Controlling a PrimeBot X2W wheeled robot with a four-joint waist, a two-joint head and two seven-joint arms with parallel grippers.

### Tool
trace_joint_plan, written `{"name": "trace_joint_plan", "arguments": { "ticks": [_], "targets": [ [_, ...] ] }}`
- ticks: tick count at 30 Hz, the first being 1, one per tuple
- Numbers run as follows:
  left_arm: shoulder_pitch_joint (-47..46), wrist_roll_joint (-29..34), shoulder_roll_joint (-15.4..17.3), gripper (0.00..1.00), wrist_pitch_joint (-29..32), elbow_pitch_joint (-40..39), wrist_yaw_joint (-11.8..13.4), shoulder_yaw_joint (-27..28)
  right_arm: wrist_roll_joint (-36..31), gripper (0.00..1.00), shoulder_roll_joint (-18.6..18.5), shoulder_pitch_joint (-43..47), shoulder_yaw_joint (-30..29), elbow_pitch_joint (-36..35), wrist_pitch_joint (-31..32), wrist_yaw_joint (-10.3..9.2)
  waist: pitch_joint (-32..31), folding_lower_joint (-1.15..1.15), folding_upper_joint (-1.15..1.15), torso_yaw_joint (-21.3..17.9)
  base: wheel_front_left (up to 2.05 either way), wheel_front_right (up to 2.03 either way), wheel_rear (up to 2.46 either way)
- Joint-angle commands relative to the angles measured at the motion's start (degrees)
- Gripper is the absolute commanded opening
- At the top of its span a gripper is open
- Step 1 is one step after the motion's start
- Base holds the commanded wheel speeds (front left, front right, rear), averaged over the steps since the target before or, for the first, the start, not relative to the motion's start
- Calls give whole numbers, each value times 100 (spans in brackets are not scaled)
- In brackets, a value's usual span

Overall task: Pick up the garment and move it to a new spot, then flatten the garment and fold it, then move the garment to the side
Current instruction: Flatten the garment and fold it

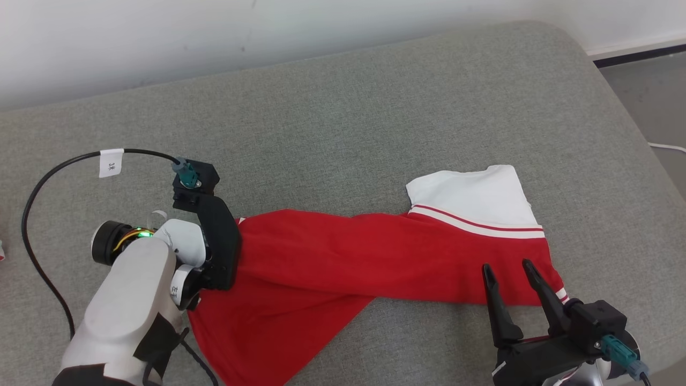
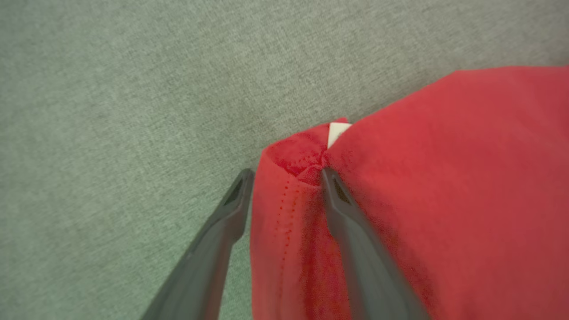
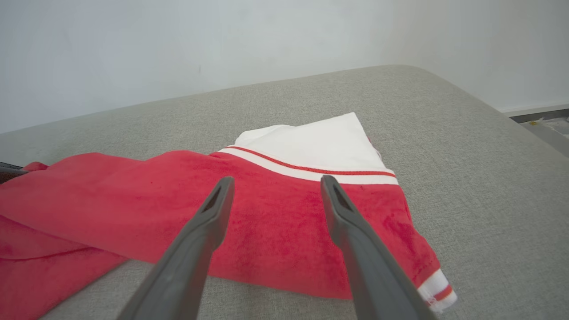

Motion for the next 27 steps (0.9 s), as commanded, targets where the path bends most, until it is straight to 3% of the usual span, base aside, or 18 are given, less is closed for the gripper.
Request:
{"name": "trace_joint_plan", "arguments": {
  "ticks": [1, 9, 14, 20, 27],
  "targets": [
    [-15, 49, 24, 0, -124, 9, 0, -23, 37, 100, 4, -72, 14, 22, -35, 5, 10, 0, -1, -4, 0, 0, 0],
    [-182, 56, -51, 0, -1146, -120, 273, 201, 89, 100, 3, -82, -13, 55, -66, 4, 7, 0, -1, 55, 0, 0, 0],
    [-404, -46, -251, 0, -2621, -276, 531, 567, 131, 100, 3, -98, -6, 106, -75, 5, -66, 0, -1, 146, 0, 0, 0],
    [-558, -324, -469, 0, -3861, -276, 523, 921, 112, 100, 3, -72, -41, 150, -62, 5, -224, 0, -1, 285, 0, 0, 0],
    [515, -995, -708, 0, -4610, -444, 600, 1480, 124, 100, 3, 136, -152, 104, -19, 4, -461, 0, -1, 505, 0, 0, 0]
  ]
}}
